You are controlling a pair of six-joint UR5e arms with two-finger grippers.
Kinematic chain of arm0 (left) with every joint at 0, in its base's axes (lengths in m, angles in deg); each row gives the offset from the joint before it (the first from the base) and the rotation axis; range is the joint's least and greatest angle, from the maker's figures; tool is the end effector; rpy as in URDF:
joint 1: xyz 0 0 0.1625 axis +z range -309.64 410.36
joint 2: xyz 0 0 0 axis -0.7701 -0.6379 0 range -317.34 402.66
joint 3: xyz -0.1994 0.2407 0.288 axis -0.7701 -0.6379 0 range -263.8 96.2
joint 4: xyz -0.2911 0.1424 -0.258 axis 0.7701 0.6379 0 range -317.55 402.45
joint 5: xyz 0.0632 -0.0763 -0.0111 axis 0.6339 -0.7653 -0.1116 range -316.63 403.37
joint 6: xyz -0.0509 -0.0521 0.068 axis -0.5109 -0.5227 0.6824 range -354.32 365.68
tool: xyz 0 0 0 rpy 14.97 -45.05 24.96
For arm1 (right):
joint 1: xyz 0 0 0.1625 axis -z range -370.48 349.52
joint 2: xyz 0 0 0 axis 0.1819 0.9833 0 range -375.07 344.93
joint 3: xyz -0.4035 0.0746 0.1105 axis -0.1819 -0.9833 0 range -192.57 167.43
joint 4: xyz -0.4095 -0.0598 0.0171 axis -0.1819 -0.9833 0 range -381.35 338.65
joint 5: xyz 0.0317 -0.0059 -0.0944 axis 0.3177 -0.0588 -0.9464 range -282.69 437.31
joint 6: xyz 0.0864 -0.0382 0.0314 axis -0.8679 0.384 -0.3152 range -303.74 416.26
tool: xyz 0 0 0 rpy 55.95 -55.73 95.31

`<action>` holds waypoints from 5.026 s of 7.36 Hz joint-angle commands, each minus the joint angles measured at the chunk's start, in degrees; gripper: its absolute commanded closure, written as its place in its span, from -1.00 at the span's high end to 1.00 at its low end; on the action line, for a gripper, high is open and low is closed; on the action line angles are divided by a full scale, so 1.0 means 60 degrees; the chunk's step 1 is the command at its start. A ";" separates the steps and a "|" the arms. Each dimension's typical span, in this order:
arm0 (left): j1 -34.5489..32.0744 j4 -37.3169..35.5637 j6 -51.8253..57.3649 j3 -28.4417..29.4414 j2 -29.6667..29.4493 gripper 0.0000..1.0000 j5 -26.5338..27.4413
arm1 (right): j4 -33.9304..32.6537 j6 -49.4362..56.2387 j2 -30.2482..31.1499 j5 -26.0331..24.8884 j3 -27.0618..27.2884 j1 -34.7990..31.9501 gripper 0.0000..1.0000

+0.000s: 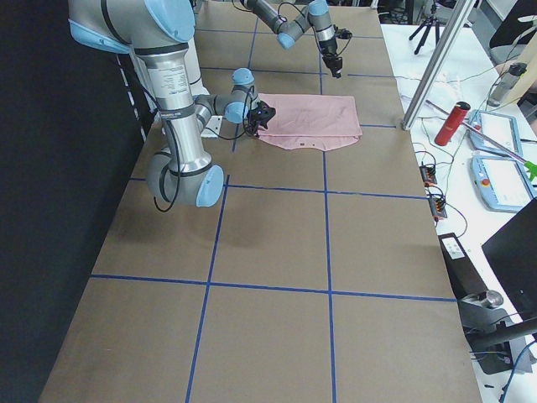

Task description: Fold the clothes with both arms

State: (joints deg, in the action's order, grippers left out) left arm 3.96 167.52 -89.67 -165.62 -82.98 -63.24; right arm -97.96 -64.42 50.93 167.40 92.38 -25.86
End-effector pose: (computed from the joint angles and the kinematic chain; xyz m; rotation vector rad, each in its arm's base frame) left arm 0.4249 -0.5984 0.2827 0.1386 1.1272 -0.6486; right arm -0.5601 -0.2922 0.2860 -0.1264 -0.9285 0.7453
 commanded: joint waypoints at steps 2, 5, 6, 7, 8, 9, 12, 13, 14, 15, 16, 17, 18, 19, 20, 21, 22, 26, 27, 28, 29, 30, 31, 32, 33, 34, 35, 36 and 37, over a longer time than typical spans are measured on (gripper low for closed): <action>0.0000 0.0000 -0.0061 0.0000 0.0006 -0.16 0.0000 | -0.0006 0.0015 0.0001 0.0000 -0.0060 0.0001 0.32; 0.0000 0.0000 -0.0061 0.0000 0.0006 -0.16 0.0000 | -0.0006 0.0001 -0.0014 0.0014 -0.0089 0.0030 0.14; 0.0000 0.0000 -0.0061 0.0000 0.0006 -0.16 0.0000 | -0.0006 0.0001 -0.0014 0.0014 -0.0162 0.0045 0.14; 0.0000 0.0000 -0.0061 0.0000 0.0006 -0.17 0.0000 | -0.0006 0.0015 -0.0014 0.0014 -0.0162 0.0045 0.09; 0.0000 0.0000 -0.0061 0.0000 0.0006 -0.16 0.0000 | -0.0006 0.0001 -0.0014 0.0014 -0.0177 0.0045 -0.15; 0.0000 0.0000 -0.0061 0.0000 0.0006 -0.16 0.0000 | -0.0006 0.0001 -0.0028 0.0014 -0.0221 0.0045 -0.26; 0.0000 0.0000 -0.0061 0.0000 0.0050 -0.16 0.0000 | 0.0023 0.0001 -0.0029 0.0014 -0.0163 0.0030 -1.00; 0.0014 -0.0015 -0.0061 -0.0232 0.0239 -0.16 -0.0014 | 0.0023 0.0030 -0.0029 0.0014 -0.0046 0.0001 -1.00; 0.0102 -0.0015 -0.0453 -0.0945 0.0734 -0.16 -0.0029 | 0.0023 0.0044 -0.0014 0.0029 0.0100 -0.0028 -1.00; 0.0784 -0.0087 -0.1284 -0.1924 0.1435 -0.16 -0.0029 | 0.0009 0.0045 0.0073 0.0043 0.0290 -0.0043 -1.00; 0.1429 -0.0378 -0.1944 -0.3137 0.2065 -0.16 0.0029 | 0.0009 0.0059 0.0103 0.0058 0.0306 -0.0058 -1.00; 0.2306 -0.1034 -0.2488 -0.4136 0.2579 -0.11 0.0160 | 0.0023 0.0074 0.0103 0.0058 0.0321 -0.0043 -1.00; 0.3242 -0.1417 -0.3073 -0.4827 0.2961 -0.08 0.0901 | 0.0023 0.0088 0.0118 0.0058 0.0350 -0.0058 -1.00; 0.3904 -0.1465 -0.3529 -0.5168 0.3560 -0.05 0.1227 | 0.0023 0.0089 0.0118 0.0087 0.0350 -0.0058 -1.00; 0.4433 -0.1465 -0.3823 -0.5157 0.3827 0.02 0.1492 | 0.0023 0.0089 0.0103 0.0088 0.0350 -0.0058 -1.00; 0.4873 -0.1465 -0.4189 -0.5055 0.3887 0.05 0.1596 | 0.0023 0.0089 0.0103 0.0059 0.0365 -0.0058 -1.00; 0.5182 -0.1480 -0.4395 -0.5039 0.4047 0.05 0.1843 | 0.0023 0.0089 0.0089 0.0058 0.0365 -0.0058 -1.00; 0.5288 -0.1494 -0.4383 -0.4834 0.3888 0.03 0.1904 | 0.0023 0.0089 0.0089 0.0044 0.0365 -0.0058 -1.00; 0.5303 -0.1494 -0.4368 -0.4704 0.3859 0.03 0.1904 | 0.0023 0.0089 0.0089 0.0044 0.0379 -0.0058 -1.00; 0.5303 -0.1494 -0.4383 -0.4615 0.3786 0.03 0.1904 | 0.0023 0.0089 0.0089 0.0044 0.0452 -0.0058 -1.00; 0.5303 -0.1494 -0.4383 -0.4455 0.3655 -0.02 0.1904 | 0.0009 0.0089 0.0103 0.0058 0.0496 -0.0058 -1.00; 0.5303 -0.1494 -0.4397 -0.4424 0.3610 -0.34 0.1919 | 0.0009 0.0089 0.0118 0.0044 0.0482 -0.0058 -1.00; 0.5274 -0.1494 -0.4426 -0.4424 0.3595 -0.99 0.1919 | 0.0009 0.0089 0.0132 0.0044 0.0497 -0.0058 -1.00; 0.5186 -0.1538 -0.4412 -0.4496 0.3595 -1.00 0.2079 | 0.0009 0.0089 0.0133 0.0044 0.0482 -0.0058 -1.00; 0.5098 -0.1843 -0.4354 -0.4555 0.3595 -1.00 0.2109 | 0.0009 0.0103 0.0133 0.0044 0.0468 -0.0058 -1.00; 0.4967 -0.1904 -0.4324 -0.4933 0.3595 -1.00 0.2110 | 0.0009 0.0103 0.0133 0.0044 0.0482 -0.0058 -1.00; 0.4879 -0.2064 -0.4310 -0.5749 0.3755 -1.00 0.2081 | 0.0009 0.0103 0.0133 0.0044 0.0526 -0.0058 -1.00; 0.4878 -0.2776 -0.4425 -0.6758 0.3785 -1.00 0.2066 | -0.0006 0.0089 0.0263 0.0044 0.1077 -0.0145 -1.00; 0.4892 -0.3233 -0.4456 -0.7551 0.3727 -1.00 0.2037 | -0.0513 0.0103 0.0786 0.0116 0.2373 -0.0146 -1.00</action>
State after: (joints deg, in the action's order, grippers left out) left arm 33.36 151.83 -116.05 -204.52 -60.54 -50.84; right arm -98.66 -63.83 52.96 167.75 99.43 -26.55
